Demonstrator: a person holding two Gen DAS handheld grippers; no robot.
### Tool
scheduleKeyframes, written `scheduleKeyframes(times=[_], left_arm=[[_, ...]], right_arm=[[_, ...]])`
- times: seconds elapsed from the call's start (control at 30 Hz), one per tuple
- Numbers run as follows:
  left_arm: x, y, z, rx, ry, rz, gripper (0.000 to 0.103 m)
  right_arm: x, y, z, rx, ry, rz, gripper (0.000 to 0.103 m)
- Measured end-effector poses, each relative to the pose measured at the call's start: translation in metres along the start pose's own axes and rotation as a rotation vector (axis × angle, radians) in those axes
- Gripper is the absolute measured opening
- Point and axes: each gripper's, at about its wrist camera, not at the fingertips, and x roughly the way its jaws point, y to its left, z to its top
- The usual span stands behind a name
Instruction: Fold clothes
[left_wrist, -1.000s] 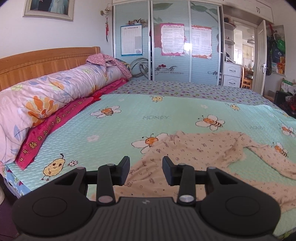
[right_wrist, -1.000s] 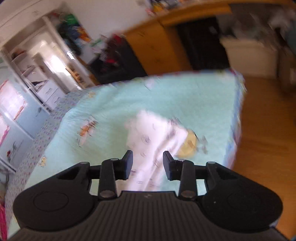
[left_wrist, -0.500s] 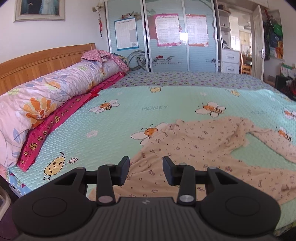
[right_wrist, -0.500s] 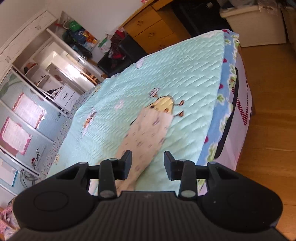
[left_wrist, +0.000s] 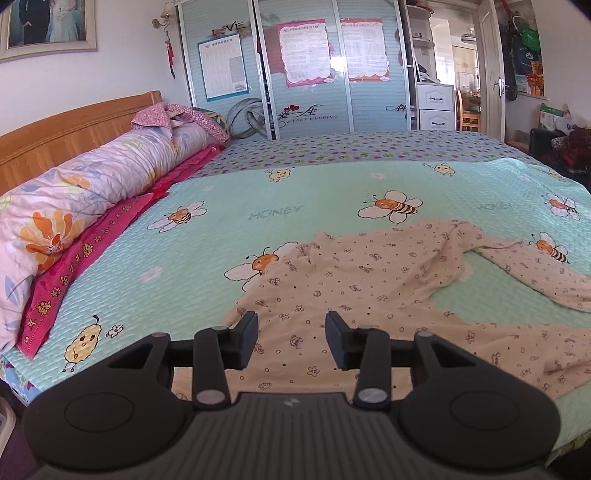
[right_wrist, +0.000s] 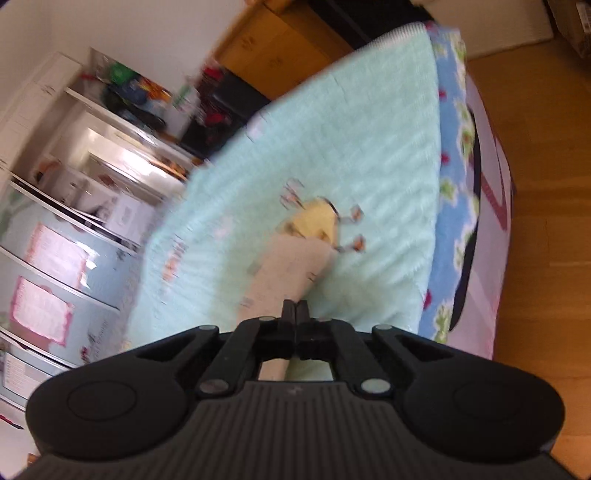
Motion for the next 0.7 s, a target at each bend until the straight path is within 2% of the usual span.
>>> scheduleKeyframes(times=[0.13, 0.2, 0.23, 0.3, 0.33, 0.37, 0.43, 0.57, 0.7], left_arm=[[0.002, 0.007, -0.004, -0.018, 0.012, 0.008, 0.043], [0.002, 0.008, -0.005, -0.026, 0.016, 0.008, 0.043], [0.001, 0.008, -0.006, -0.028, 0.018, 0.007, 0.043], [0.000, 0.008, -0.007, -0.033, 0.020, 0.001, 0.043], [-0.002, 0.008, -0.007, -0.035, 0.019, -0.002, 0.044], [-0.004, 0.008, -0.008, -0.036, 0.015, -0.002, 0.044], [-0.008, 0.012, -0.008, -0.046, 0.009, 0.006, 0.045], [-0.005, 0.024, -0.012, -0.059, 0.022, 0.035, 0.046], [0.006, 0.024, -0.011, -0.046, 0.043, 0.043, 0.046]], right_arm=[[-0.058, 0.041, 0.016, -0.066, -0.103, 0.062, 0.001], [-0.070, 0.066, 0.029, -0.069, -0.121, 0.046, 0.001], [-0.068, 0.078, 0.034, -0.072, -0.120, 0.042, 0.001], [-0.050, 0.101, 0.043, -0.111, -0.109, 0.017, 0.010], [-0.035, 0.104, 0.045, -0.130, -0.085, -0.016, 0.018], [-0.021, 0.108, 0.047, -0.149, -0.061, -0.048, 0.032], [0.004, 0.112, 0.049, -0.178, -0.020, -0.107, 0.032], [-0.020, 0.068, 0.032, -0.161, -0.028, -0.069, 0.032], [-0.053, 0.002, 0.012, -0.215, -0.007, -0.096, 0.032]])
